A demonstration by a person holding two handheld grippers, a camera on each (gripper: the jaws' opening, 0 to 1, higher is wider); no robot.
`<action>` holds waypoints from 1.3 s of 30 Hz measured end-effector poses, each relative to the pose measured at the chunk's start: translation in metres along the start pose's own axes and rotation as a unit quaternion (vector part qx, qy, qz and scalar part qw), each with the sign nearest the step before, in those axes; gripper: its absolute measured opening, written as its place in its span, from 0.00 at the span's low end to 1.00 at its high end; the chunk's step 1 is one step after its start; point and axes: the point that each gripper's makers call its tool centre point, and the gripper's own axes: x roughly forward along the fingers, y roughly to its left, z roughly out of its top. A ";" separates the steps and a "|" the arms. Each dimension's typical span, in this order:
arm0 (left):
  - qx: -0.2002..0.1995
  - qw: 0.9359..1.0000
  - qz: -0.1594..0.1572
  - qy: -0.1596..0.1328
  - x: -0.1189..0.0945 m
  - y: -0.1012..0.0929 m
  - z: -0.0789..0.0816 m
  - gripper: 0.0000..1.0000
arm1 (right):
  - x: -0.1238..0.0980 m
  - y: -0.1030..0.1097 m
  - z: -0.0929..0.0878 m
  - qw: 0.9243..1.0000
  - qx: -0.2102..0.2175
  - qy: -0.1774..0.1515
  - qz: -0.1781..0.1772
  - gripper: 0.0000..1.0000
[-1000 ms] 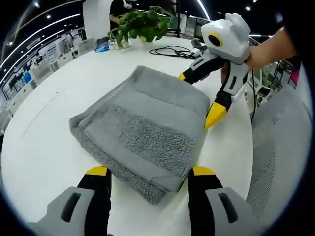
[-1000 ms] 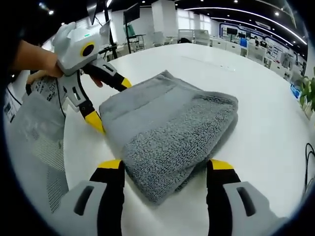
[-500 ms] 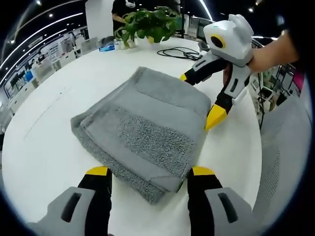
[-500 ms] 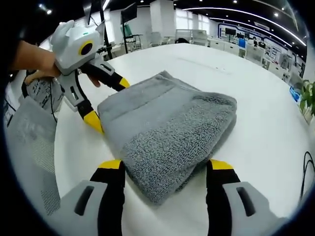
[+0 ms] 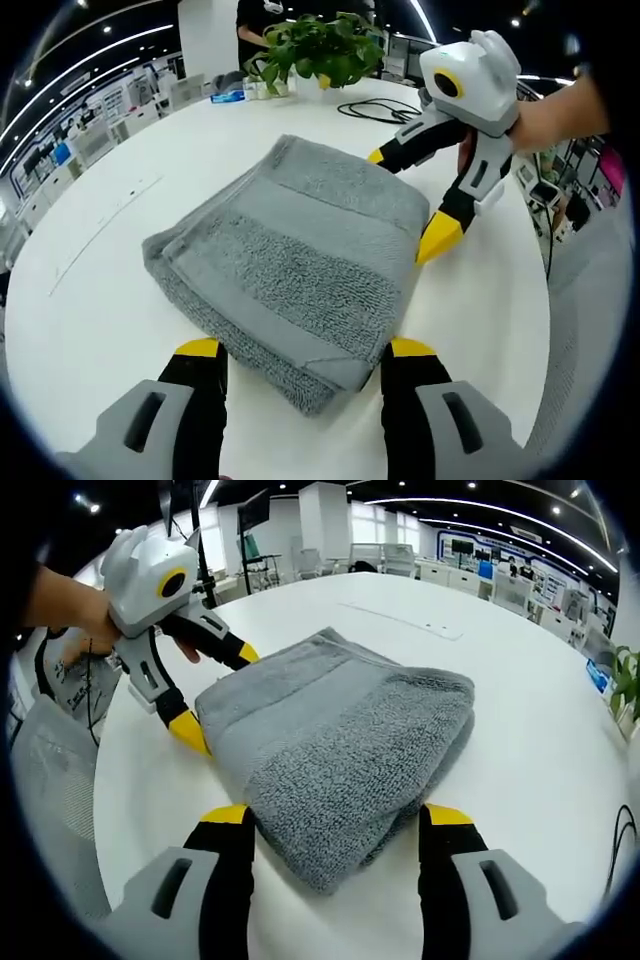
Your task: Fold the towel on the table until its edges align and the towel forms a compact rectangular stack.
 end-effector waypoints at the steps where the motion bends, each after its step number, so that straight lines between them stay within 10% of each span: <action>1: 0.001 1.000 0.000 0.000 0.001 0.002 0.001 0.64 | 0.000 0.000 0.001 1.000 0.000 -0.001 -0.001 0.66; 25: -0.003 1.000 0.011 -0.008 0.002 0.017 0.004 0.70 | 0.004 -0.009 0.011 1.000 -0.004 -0.008 -0.009 0.68; 39: -0.021 0.999 0.031 -0.021 -0.015 0.016 0.008 0.84 | -0.007 -0.009 0.013 0.999 0.012 -0.035 -0.011 0.86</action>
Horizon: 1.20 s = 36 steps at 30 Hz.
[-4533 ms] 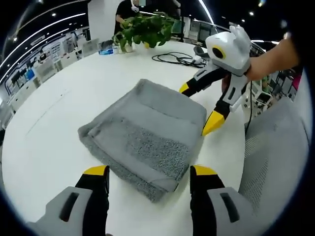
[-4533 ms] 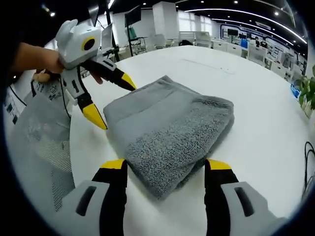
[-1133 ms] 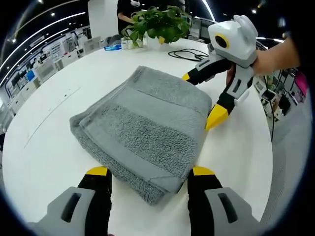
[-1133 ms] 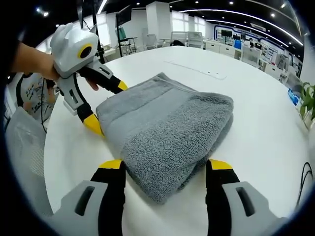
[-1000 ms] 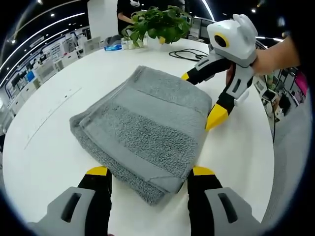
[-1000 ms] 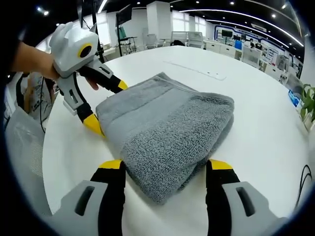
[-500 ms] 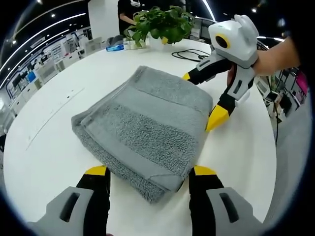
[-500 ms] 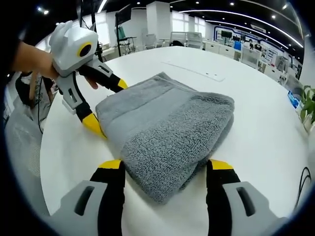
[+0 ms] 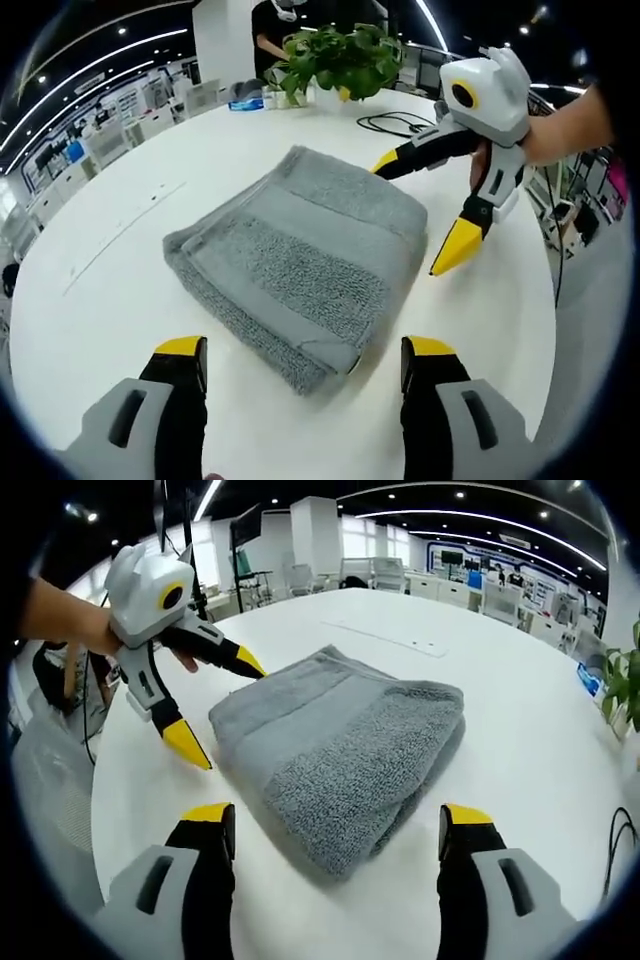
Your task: Fold the towel on the table until its edges align and the towel forms a compact rectangular stack.
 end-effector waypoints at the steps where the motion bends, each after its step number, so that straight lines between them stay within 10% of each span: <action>1: -0.004 1.000 0.002 -0.002 -0.002 0.000 0.000 0.86 | -0.001 0.000 0.000 1.000 0.002 -0.001 0.000 0.88; 36: -0.037 0.996 0.070 -0.045 -0.065 -0.010 0.007 0.99 | -0.046 0.025 0.018 0.999 0.011 -0.044 -0.018 0.99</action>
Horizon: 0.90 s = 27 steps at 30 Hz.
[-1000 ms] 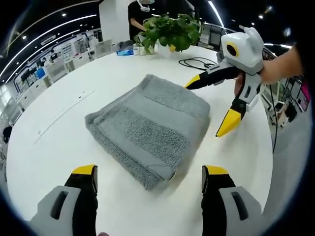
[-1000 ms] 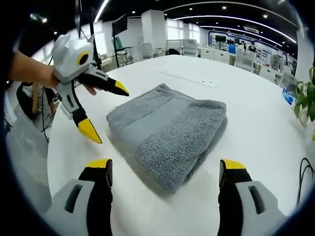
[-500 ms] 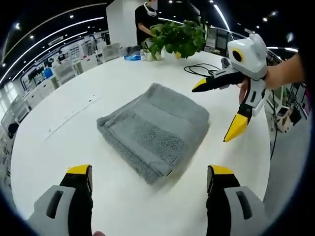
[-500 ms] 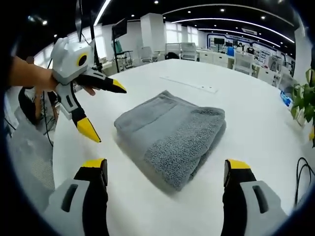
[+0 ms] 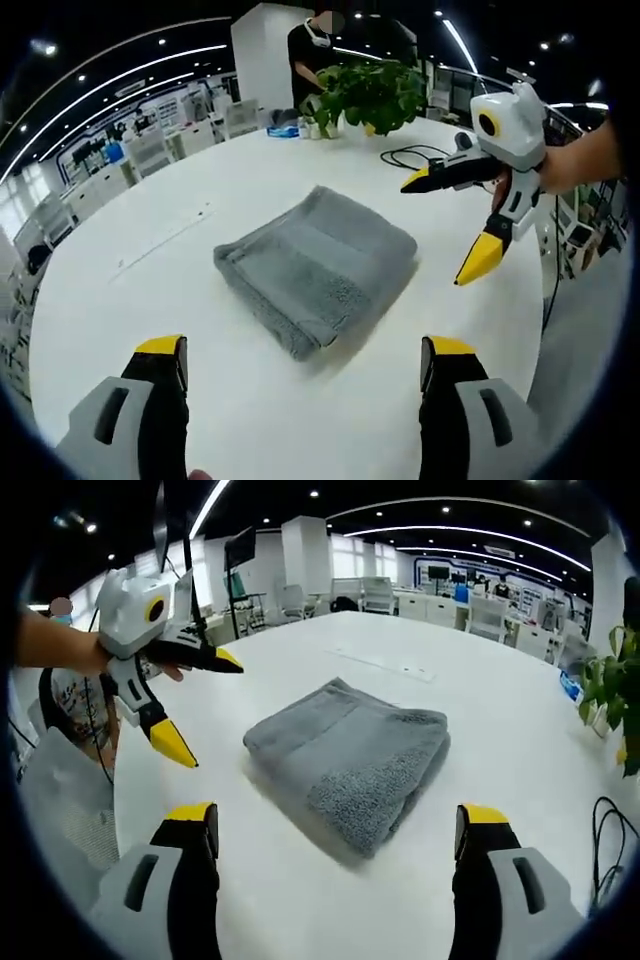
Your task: Fold the towel on the table until its edges align and the towel forms a compact rectangular stack.
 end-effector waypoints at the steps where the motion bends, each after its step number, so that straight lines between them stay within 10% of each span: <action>1: -0.002 1.000 0.003 0.001 -0.003 -0.001 0.000 0.99 | -0.001 0.001 0.000 1.000 -0.002 0.000 0.000 0.99; 27: -0.020 0.998 0.047 -0.027 -0.055 -0.023 -0.020 0.99 | -0.042 0.028 -0.004 0.999 0.009 -0.040 -0.022 0.99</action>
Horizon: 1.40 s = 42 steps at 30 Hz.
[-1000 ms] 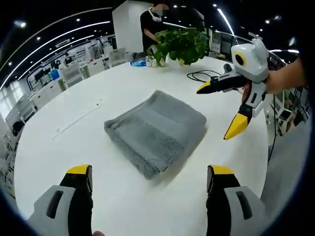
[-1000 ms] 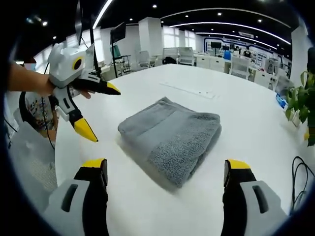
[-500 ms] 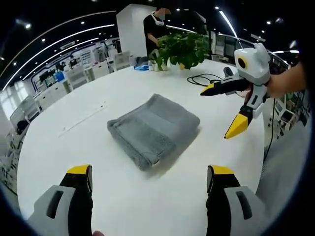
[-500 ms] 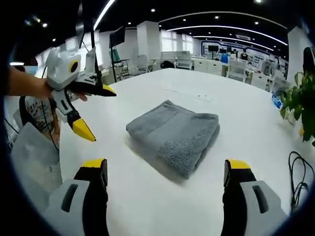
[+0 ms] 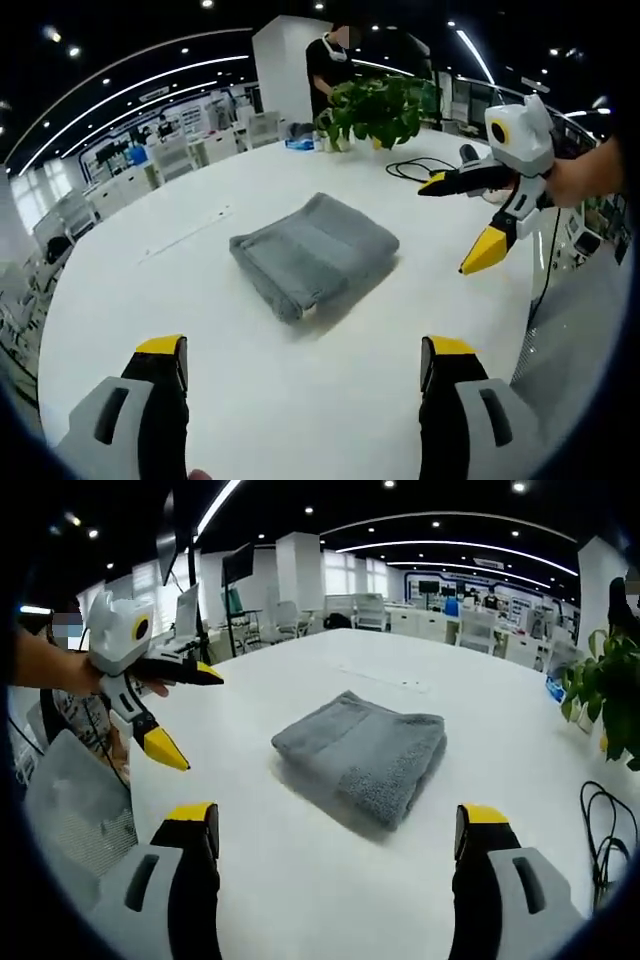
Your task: Fold the towel on the table until its edges align and the towel forms a compact rectangular stack.
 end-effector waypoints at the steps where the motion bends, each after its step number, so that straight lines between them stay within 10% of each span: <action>1: 0.001 1.000 0.002 -0.001 -0.002 -0.001 -0.001 0.99 | -0.002 0.001 0.000 1.000 0.001 -0.003 0.000 0.99; 42: -0.026 0.998 0.019 -0.052 -0.055 -0.021 -0.033 0.99 | -0.054 0.048 -0.022 0.998 -0.001 -0.011 -0.063 0.99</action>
